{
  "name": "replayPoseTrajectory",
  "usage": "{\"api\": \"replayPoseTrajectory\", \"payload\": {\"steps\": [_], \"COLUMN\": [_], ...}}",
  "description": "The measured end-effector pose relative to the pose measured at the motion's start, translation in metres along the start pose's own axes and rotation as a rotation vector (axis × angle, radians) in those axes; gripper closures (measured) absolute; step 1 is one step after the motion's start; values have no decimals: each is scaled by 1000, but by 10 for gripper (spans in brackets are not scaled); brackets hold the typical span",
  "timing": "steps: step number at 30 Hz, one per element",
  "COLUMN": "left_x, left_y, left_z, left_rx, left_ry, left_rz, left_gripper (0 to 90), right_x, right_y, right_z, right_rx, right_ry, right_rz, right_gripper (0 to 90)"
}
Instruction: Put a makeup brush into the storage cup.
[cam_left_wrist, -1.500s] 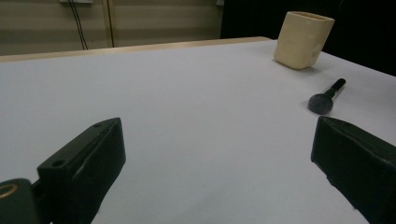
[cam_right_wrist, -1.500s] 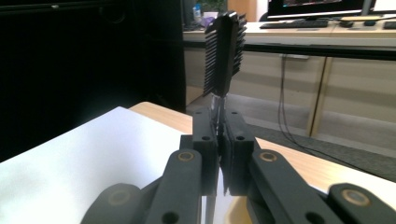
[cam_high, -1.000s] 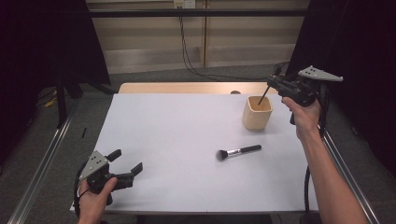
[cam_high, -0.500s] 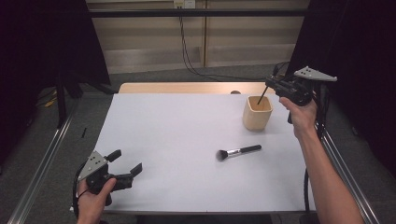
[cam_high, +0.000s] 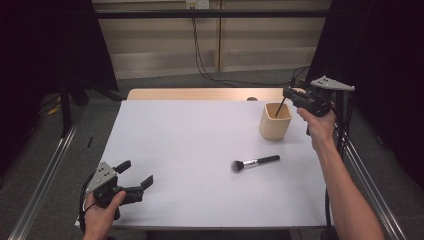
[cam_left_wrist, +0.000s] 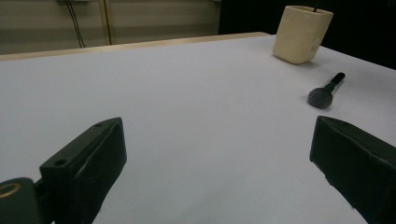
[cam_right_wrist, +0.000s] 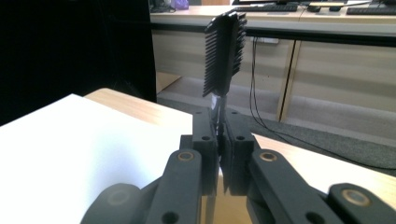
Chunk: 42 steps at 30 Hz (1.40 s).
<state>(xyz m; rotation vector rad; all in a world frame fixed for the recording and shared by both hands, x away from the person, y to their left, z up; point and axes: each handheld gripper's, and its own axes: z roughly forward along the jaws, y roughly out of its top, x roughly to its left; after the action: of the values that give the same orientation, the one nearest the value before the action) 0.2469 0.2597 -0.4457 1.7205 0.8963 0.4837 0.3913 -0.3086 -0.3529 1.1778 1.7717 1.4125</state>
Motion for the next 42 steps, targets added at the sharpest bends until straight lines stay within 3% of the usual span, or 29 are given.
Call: {"api": "replayPoseTrajectory", "payload": {"steps": [8,42], "left_x": [3,2], "left_y": [0,0], "left_z": [0,2], "left_rx": [-8,8], "left_ry": [4,6], "left_rz": [-14,9], "left_gripper": [39,39], "right_x": [1,-3], "right_y": [-7,-44], "right_z": [5,21], "right_rx": [8,78], "right_ry": [8,14], "right_rz": [8,41], "right_gripper": [858,855]}}
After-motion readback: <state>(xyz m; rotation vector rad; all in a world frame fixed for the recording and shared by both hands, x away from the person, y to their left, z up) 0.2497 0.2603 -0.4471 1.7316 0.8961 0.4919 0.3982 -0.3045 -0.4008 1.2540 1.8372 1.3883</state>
